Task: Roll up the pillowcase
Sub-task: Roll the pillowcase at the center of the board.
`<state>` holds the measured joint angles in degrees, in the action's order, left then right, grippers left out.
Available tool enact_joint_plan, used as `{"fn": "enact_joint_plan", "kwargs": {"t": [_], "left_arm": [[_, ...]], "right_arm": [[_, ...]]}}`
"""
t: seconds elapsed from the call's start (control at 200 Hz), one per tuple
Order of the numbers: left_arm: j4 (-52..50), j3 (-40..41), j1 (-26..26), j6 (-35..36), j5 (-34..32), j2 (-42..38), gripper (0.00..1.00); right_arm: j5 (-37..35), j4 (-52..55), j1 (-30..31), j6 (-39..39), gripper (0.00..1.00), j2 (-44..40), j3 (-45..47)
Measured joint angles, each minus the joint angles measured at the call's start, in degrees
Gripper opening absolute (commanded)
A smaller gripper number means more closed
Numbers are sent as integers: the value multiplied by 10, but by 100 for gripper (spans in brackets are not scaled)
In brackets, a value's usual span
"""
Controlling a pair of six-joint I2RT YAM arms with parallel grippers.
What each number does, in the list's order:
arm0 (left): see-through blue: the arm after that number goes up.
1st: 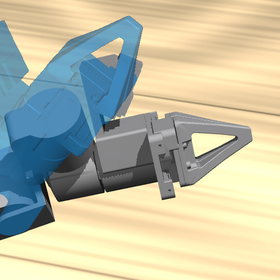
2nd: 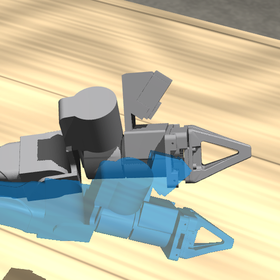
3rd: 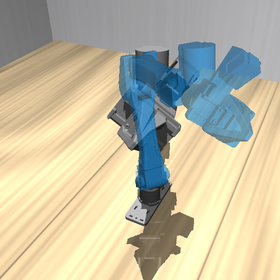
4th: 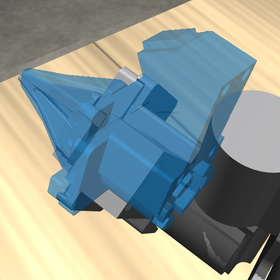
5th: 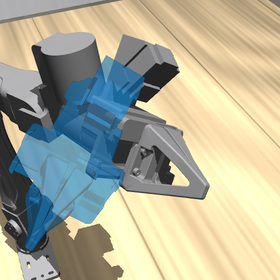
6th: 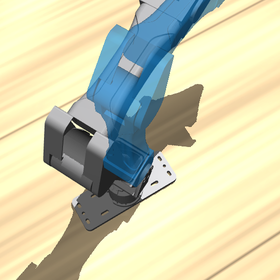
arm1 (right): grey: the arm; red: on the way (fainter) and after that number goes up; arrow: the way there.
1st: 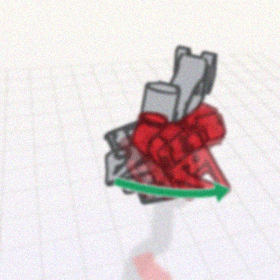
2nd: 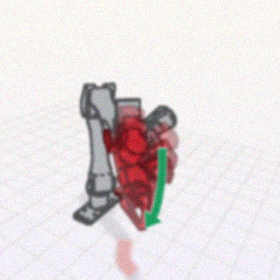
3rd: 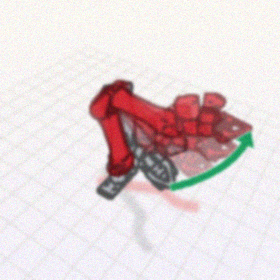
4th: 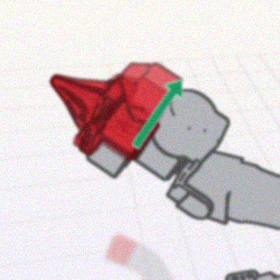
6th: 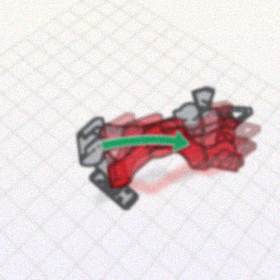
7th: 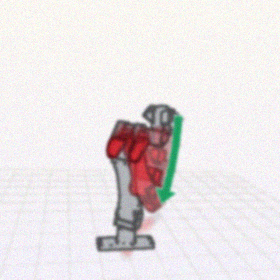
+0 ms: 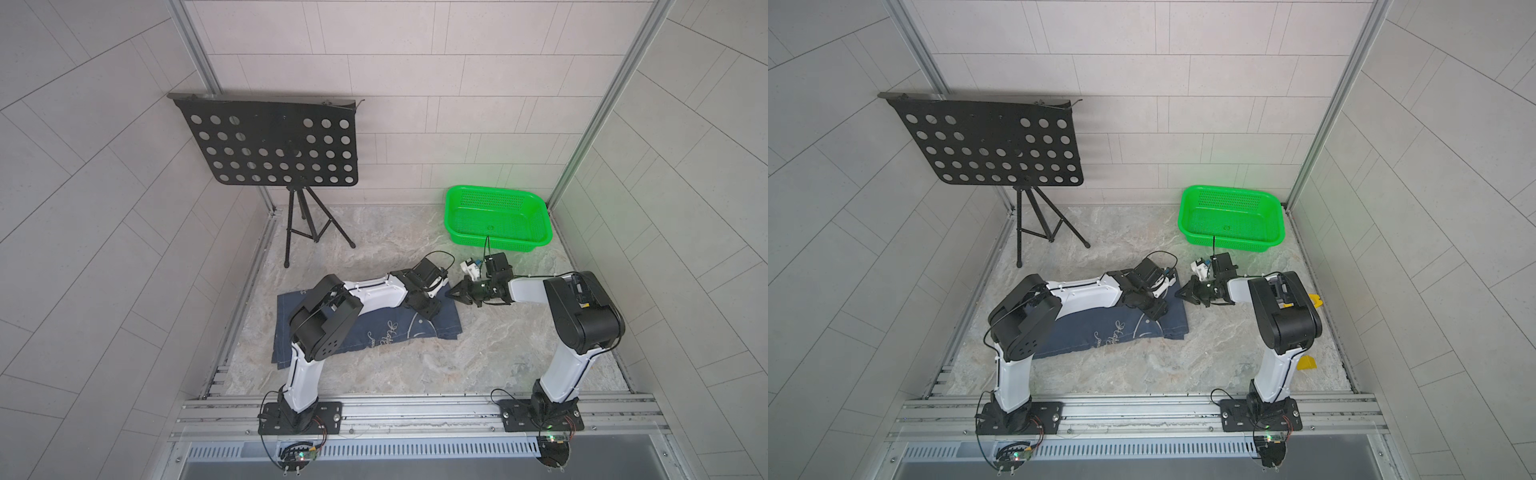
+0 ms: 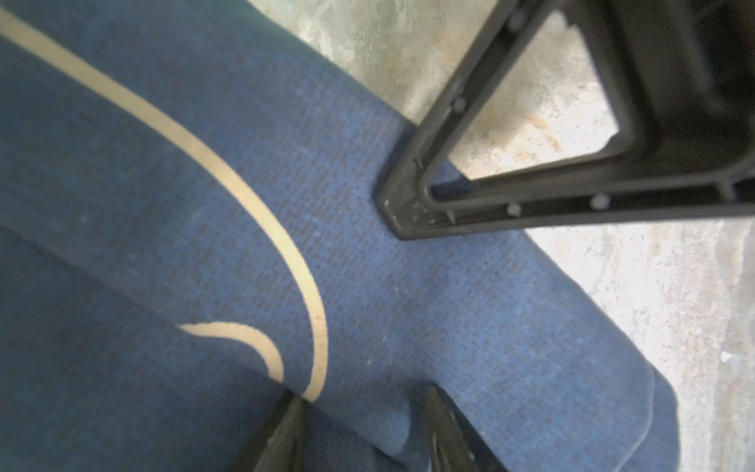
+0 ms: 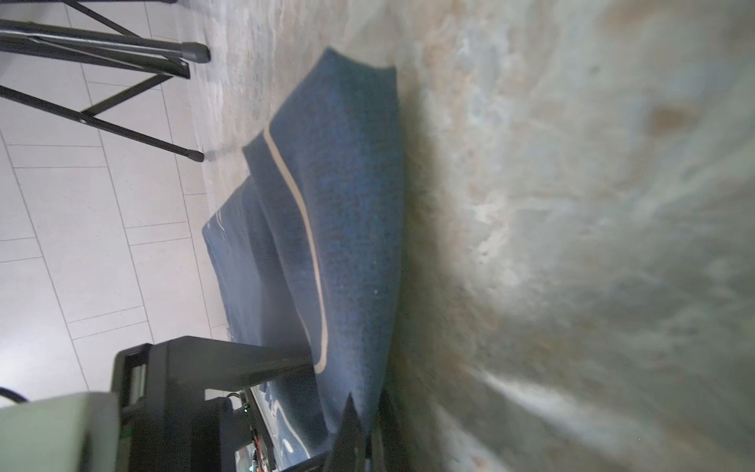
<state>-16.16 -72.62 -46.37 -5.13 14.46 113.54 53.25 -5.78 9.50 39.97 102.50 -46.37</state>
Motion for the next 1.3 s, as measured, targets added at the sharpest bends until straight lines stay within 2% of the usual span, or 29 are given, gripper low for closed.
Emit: {"fn": "enact_joint_plan", "kwargs": {"t": [0.17,0.415,0.56,0.855,1.036,1.301], "left_arm": [[-13,0,0,-5,14,-18,63],[-36,8,6,-8,23,-116,64],[-44,29,23,-8,24,-151,64],[-79,93,99,-8,14,-202,64],[-82,127,133,-9,13,-237,64],[-90,165,154,-19,14,-284,64]], "right_arm": [[-45,54,4,-27,0,-34,-6],[-200,225,17,-85,3,-77,-95],[-288,287,52,-83,5,-81,-123],[-432,385,159,-42,7,-81,-192],[-462,414,213,-17,11,-61,-240],[-459,426,279,15,12,11,-305]]}}
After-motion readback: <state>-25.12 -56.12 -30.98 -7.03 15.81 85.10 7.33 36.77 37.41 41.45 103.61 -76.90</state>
